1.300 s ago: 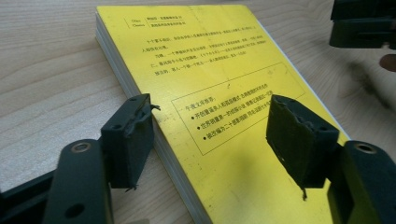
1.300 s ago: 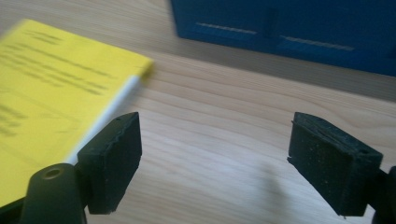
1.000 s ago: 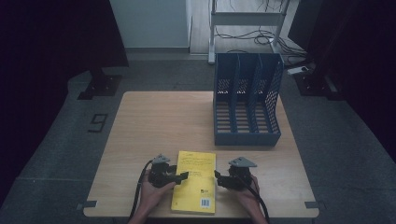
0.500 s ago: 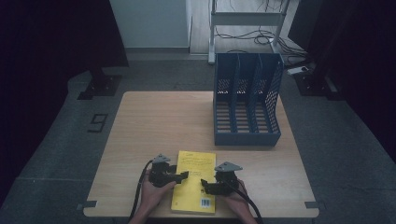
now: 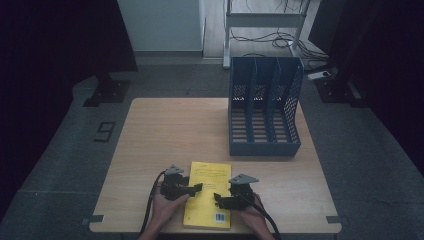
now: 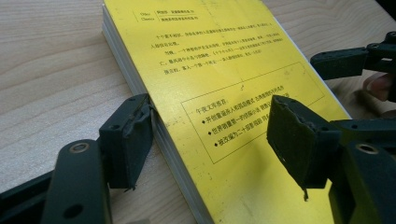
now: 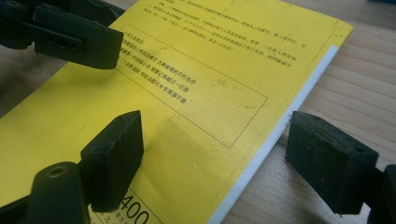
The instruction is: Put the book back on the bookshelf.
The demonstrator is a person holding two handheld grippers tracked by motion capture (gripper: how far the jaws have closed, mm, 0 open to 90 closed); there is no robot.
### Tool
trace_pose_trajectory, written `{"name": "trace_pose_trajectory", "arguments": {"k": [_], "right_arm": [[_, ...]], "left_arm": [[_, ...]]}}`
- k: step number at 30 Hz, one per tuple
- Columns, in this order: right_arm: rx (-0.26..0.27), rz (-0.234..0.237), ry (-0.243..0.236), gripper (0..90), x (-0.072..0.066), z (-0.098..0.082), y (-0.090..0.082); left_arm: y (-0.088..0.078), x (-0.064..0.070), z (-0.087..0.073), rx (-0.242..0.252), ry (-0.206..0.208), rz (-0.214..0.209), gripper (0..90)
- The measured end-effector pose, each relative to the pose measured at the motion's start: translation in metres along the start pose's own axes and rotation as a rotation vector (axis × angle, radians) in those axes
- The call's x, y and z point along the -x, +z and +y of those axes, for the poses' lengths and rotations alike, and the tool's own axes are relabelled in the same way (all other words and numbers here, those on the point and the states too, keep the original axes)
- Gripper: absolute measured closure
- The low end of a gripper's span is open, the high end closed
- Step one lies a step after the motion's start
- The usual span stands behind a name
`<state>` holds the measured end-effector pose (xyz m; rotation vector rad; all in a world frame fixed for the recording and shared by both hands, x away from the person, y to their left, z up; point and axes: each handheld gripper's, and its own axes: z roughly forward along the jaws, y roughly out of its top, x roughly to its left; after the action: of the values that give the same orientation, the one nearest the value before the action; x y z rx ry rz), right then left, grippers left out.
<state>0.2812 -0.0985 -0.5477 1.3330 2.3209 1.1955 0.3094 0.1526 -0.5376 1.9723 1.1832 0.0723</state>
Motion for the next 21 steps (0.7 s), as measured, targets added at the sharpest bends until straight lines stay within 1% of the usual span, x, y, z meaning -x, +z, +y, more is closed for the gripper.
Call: {"name": "trace_pose_trajectory", "arguments": {"k": [2, 5, 16, 18, 19, 20, 21], "right_arm": [[0.001, 0.0, 0.0, 18.4, 0.0, 0.0, 0.0], [0.002, 0.0, -0.001, 18.4, 0.0, 0.0, 0.0], [0.009, 0.005, 0.004, 17.7, 0.001, -0.001, 0.001], [0.008, 0.007, 0.013, 17.5, 0.001, -0.002, 0.001], [0.01, 0.006, 0.015, 17.5, 0.001, -0.002, 0.001], [0.01, 0.005, 0.015, 17.5, 0.001, -0.002, 0.001], [0.01, 0.005, 0.015, 17.5, 0.001, -0.002, 0.001]], "left_arm": [[0.0, 0.001, 0.0, 0.001, 0.0, 0.006, 31.5], [-0.002, 0.001, 0.001, 0.014, -0.008, 0.001, 32.5], [-0.009, 0.0, 0.003, 0.049, -0.042, -0.045, 33.4], [-0.011, 0.0, 0.004, 0.064, -0.06, -0.072, 33.7], [-0.012, -0.001, 0.004, 0.073, -0.073, -0.095, 34.8], [-0.013, -0.001, 0.005, 0.078, -0.1, -0.163, 35.5], [-0.013, -0.001, 0.005, 0.078, -0.1, -0.163, 37.3]]}}
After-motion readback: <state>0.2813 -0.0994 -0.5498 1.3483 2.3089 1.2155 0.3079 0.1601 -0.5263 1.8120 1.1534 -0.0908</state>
